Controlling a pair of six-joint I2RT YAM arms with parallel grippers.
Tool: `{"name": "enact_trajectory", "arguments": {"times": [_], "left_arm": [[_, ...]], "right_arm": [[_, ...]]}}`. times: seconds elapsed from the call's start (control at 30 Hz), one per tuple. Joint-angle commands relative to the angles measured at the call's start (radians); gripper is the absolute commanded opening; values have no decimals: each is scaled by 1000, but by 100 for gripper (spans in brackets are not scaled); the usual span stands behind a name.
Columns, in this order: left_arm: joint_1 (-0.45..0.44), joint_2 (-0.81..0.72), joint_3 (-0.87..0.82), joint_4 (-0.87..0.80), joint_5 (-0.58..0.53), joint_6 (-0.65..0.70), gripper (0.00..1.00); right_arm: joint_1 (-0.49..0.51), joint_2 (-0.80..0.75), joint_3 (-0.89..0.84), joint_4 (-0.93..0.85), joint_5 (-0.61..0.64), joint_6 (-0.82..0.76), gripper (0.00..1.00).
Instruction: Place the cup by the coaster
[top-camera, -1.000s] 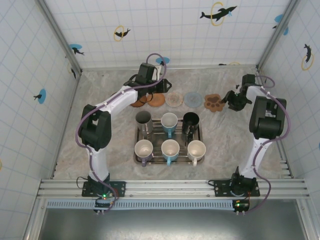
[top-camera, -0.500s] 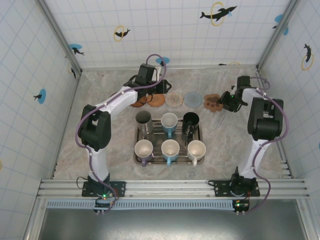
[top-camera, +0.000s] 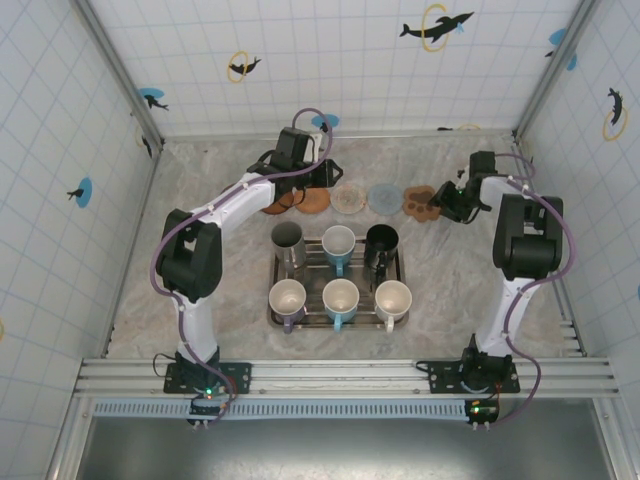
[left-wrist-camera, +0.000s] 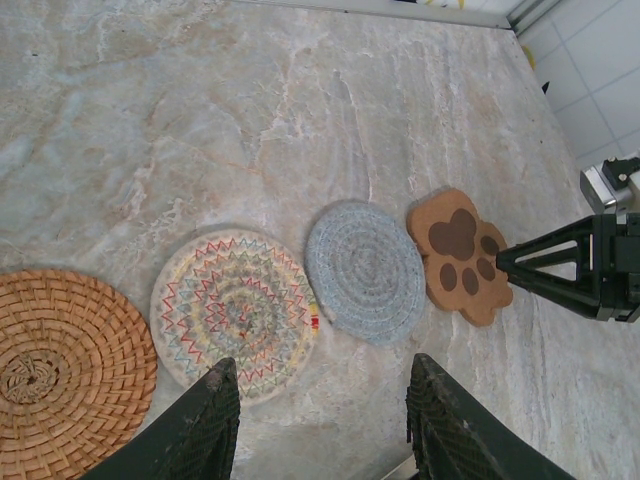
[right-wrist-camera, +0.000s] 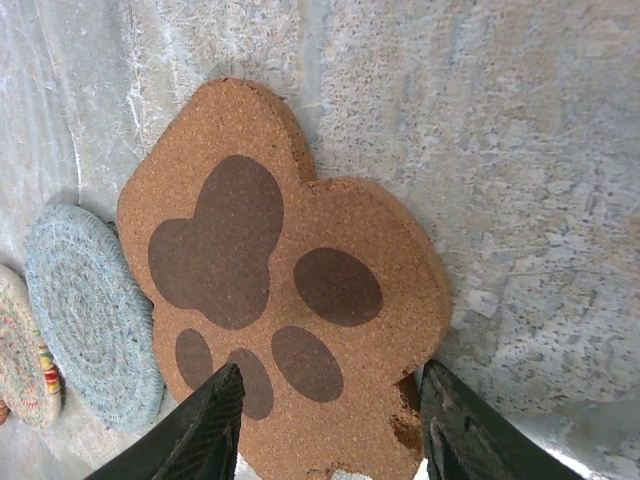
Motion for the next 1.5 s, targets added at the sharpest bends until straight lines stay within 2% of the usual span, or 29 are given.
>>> {"name": "enact_trajectory", "arguments": {"times": [0.0,0.43,0.7,0.93,1.13,1.23,1.3,1.47], "left_arm": [[9,-50,-9,10,1,12,46],[9,-79,-20,8,-12,15,46],[9,-138,-32,9,-42,19,46],[9,-242,-66,45,-110,17,47],[8,-330,-70,-8,-215,38,49],[7,-384,-83,-44,-337,44,50],[4,-431,-117,-39,-406,32,51],[-7,-536,-187,-8,-492,23,56]], "right_arm": [[23,55,5,-31,5,6,50],[18,-1,13,-77,44,-6,51],[13,-137,14,-102,66,-9,52],[43,-301,-15,-100,81,5,52],[109,-461,-70,-92,125,11,52],[153,-535,-105,-81,151,15,52],[184,-578,-125,-85,171,12,52],[269,-693,-183,-98,261,-12,53]]}}
